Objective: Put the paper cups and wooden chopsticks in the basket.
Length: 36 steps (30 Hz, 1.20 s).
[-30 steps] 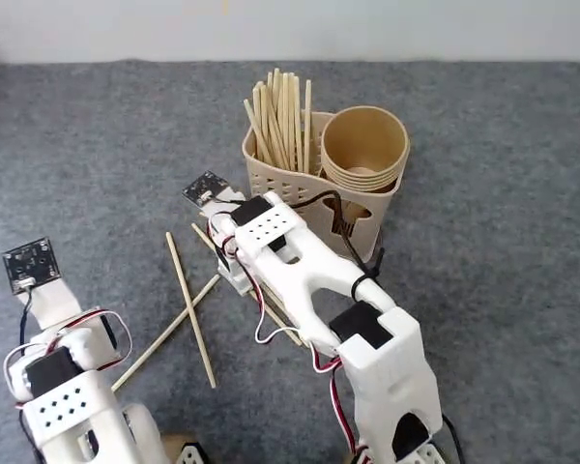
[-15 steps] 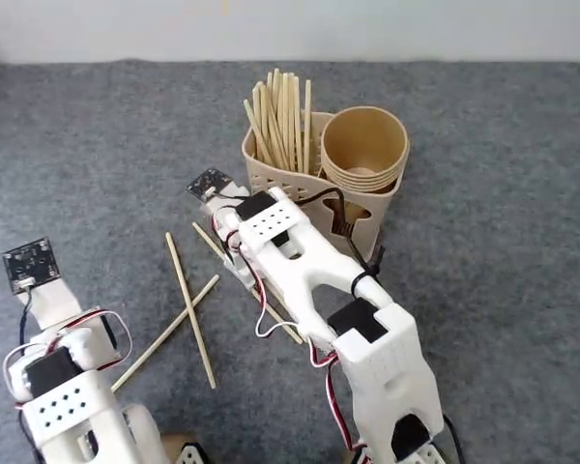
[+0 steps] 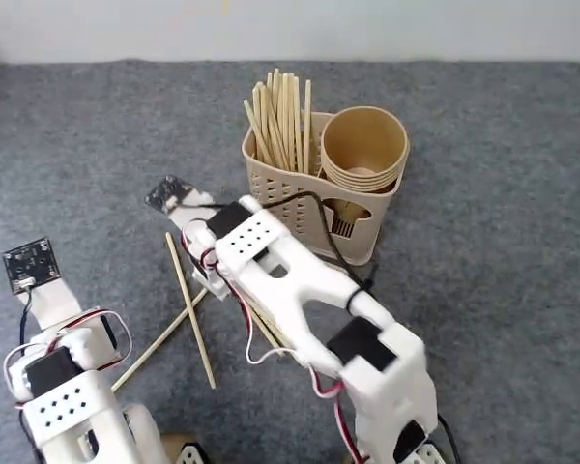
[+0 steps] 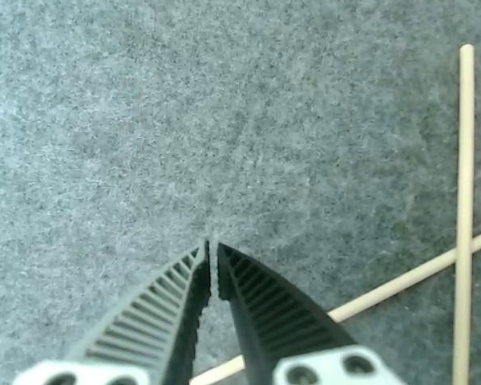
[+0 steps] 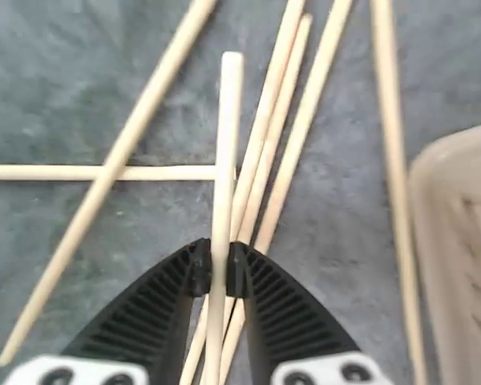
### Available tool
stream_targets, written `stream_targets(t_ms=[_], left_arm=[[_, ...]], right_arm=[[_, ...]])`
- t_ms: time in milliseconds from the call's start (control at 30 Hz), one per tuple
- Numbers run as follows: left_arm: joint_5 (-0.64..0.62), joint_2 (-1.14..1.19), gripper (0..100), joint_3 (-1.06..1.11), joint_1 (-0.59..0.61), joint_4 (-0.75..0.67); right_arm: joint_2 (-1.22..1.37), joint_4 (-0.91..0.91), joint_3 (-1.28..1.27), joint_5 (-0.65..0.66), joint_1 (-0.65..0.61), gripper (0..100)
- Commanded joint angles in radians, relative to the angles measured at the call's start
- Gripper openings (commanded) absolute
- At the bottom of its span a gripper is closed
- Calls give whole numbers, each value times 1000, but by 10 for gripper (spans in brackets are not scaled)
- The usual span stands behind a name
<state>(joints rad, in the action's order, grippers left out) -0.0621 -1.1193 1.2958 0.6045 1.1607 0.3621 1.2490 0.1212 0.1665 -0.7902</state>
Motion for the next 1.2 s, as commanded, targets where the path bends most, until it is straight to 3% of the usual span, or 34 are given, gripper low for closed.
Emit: stream_targets(t_ms=[0,433,933,1167], left_arm=[[8,-20,14,-7,5,-18],[8,-20,14,-7,5,-18],[8,-20,14,-7,5,-18],[8,-20,14,-5,5,-18]], right_arm=[[-188,42,20,12,-5,8],[-687,35,20,14,16,8],[-820,-466,0,3,245,9],[-828,-858,-221,3,320,9]])
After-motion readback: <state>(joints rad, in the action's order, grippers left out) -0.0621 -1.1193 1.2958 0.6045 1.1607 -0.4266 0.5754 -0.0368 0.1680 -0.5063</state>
